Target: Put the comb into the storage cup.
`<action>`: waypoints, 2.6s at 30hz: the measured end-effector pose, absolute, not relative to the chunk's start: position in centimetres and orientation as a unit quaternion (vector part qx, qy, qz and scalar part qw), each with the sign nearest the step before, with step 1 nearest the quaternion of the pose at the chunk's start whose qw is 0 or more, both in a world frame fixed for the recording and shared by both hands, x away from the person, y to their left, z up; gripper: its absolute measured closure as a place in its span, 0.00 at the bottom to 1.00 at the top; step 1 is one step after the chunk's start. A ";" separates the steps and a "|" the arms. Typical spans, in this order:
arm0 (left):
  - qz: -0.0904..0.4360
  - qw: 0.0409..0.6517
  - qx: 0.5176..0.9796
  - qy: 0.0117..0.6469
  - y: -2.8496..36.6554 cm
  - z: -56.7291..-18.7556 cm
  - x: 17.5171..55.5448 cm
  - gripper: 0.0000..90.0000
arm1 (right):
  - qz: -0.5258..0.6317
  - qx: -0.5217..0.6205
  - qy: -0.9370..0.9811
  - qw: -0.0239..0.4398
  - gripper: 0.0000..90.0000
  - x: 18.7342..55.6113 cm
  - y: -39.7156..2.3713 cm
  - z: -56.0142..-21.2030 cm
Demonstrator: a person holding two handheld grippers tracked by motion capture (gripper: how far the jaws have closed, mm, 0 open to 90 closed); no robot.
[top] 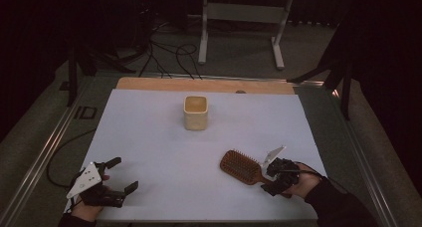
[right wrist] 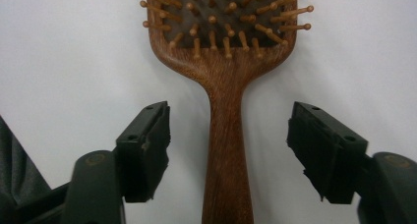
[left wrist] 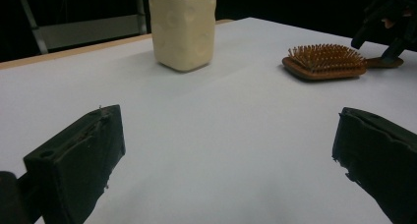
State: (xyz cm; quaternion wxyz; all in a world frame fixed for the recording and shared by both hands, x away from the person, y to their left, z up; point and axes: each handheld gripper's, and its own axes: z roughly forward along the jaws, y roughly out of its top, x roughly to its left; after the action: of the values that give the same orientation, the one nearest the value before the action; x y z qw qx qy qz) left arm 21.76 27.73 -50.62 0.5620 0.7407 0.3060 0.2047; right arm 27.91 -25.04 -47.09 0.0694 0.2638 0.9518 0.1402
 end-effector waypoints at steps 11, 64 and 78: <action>0.203 0.563 0.740 0.306 27.7 -50.6 21.8 0.00 | 0.126 0.252 0.957 0.062 0.16 28.2 -24.5 -47.8; 0.197 0.563 0.741 0.309 27.7 -50.7 21.9 0.00 | 0.081 0.272 0.958 0.053 0.82 28.9 -22.9 -48.6; 0.195 0.563 0.741 0.310 27.7 -50.8 22.0 0.00 | 0.152 0.294 0.941 0.066 0.82 28.7 -22.4 -47.6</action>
State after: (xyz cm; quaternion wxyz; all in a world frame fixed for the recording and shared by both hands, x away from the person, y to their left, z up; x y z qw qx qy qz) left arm 21.99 27.67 -50.81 0.5629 0.7407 0.3105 0.1953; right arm 28.68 -22.37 -47.64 0.0659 0.2944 0.9413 0.1517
